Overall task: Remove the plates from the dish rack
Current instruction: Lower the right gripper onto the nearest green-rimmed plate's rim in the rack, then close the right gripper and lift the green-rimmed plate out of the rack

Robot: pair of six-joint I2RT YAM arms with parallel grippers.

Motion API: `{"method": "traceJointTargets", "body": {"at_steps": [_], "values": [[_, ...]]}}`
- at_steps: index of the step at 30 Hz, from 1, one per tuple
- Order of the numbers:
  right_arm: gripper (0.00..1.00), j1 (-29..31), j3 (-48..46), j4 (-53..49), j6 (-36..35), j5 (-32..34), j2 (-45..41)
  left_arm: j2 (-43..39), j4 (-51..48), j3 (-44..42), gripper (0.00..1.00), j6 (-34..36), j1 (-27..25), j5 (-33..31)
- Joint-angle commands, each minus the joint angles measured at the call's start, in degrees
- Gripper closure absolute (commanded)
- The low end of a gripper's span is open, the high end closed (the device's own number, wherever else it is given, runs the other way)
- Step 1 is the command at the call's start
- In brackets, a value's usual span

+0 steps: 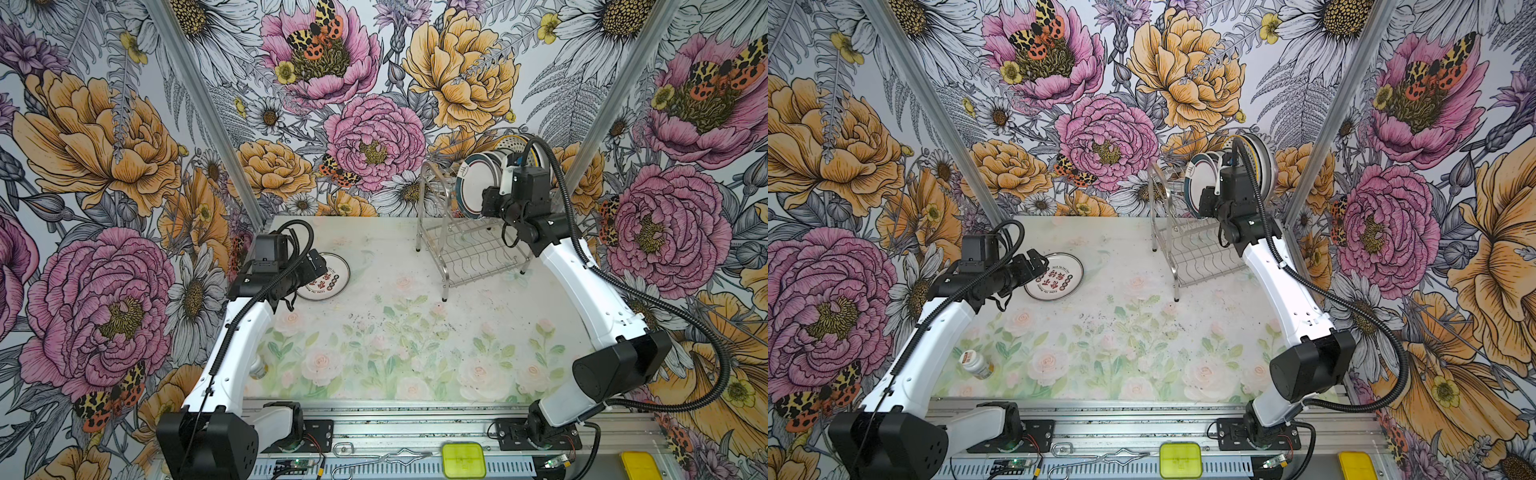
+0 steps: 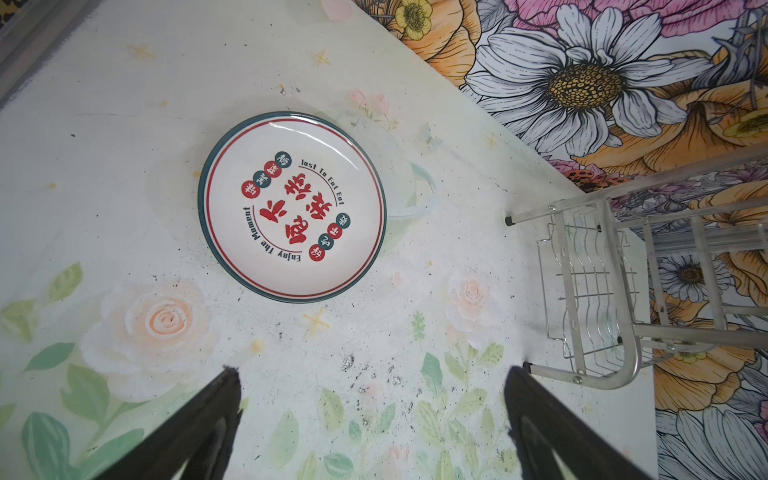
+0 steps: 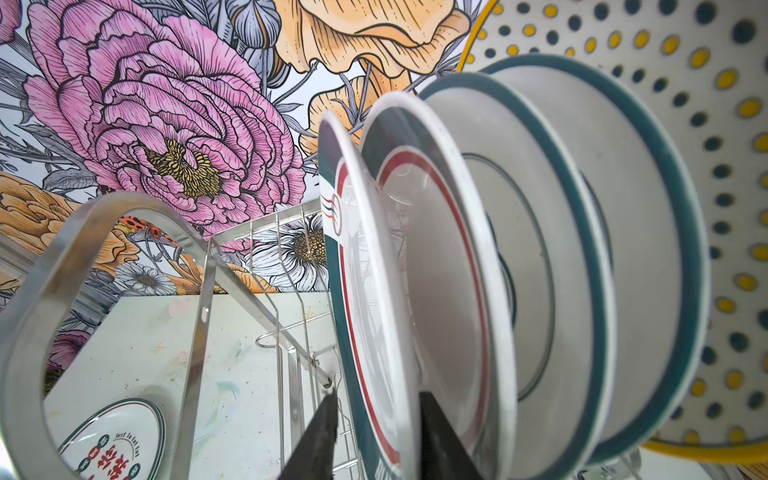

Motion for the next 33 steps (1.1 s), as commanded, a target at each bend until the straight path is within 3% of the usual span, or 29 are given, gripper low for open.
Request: {"method": "traceJointTargets", "body": {"at_steps": [1,10,27,33], "values": [[0.69,0.98,1.23,0.30,-1.25,1.20,0.37,0.04,1.44,-0.71,0.01,-0.29,-0.51,0.74],[0.77,3.25,0.86,0.35,-3.84,6.58,-0.38,0.77,2.10,-1.00,0.01,-1.12,-0.70,1.35],[1.00,4.27,0.97,2.13,-5.86,7.57,-1.24,2.88,2.12,-0.67,0.01,-2.08,-2.50,-1.70],[1.00,4.90,0.27,4.85,-7.59,9.35,-3.15,4.15,2.45,0.04,0.01,-3.77,-5.35,-4.74]]}}
